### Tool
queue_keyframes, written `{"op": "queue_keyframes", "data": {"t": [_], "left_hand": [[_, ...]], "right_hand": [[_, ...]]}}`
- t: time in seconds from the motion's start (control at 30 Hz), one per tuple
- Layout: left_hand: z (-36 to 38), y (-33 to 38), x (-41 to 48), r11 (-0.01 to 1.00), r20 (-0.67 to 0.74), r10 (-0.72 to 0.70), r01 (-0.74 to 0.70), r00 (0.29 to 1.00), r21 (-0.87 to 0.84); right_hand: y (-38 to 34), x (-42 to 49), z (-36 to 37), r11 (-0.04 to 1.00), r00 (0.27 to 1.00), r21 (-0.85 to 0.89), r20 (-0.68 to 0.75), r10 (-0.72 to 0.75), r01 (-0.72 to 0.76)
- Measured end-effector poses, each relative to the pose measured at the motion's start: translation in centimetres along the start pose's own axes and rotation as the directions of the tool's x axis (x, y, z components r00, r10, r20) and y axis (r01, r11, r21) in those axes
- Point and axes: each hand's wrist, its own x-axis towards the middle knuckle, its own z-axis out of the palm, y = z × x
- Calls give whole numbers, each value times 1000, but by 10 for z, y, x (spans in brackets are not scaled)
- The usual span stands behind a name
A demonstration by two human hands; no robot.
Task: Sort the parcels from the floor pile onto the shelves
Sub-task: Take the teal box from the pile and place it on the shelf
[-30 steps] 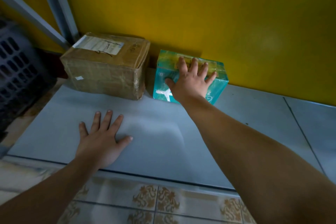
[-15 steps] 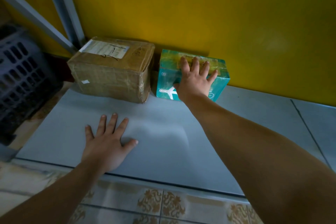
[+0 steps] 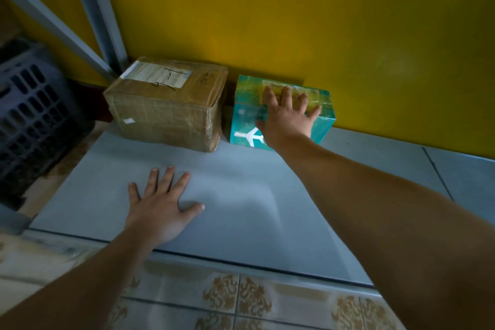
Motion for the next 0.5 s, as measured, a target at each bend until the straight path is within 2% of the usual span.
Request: {"op": "queue_keyframes", "data": {"t": [0.17,0.33,0.5], "left_hand": [[-25,-3,-2,996,126,28,-18,992,-84],[-71,-20,-34,954,121,30,7,992,-299],[-129,-21,-108,922,120,38,11,992,-388]], "right_hand": [[4,-14,-20,998,999,-53,41,-32,34],[7,-47,-57,994,993,-92,108,-43,53],[-5,-102,-115,985,973,-150,224,-52,87]]}}
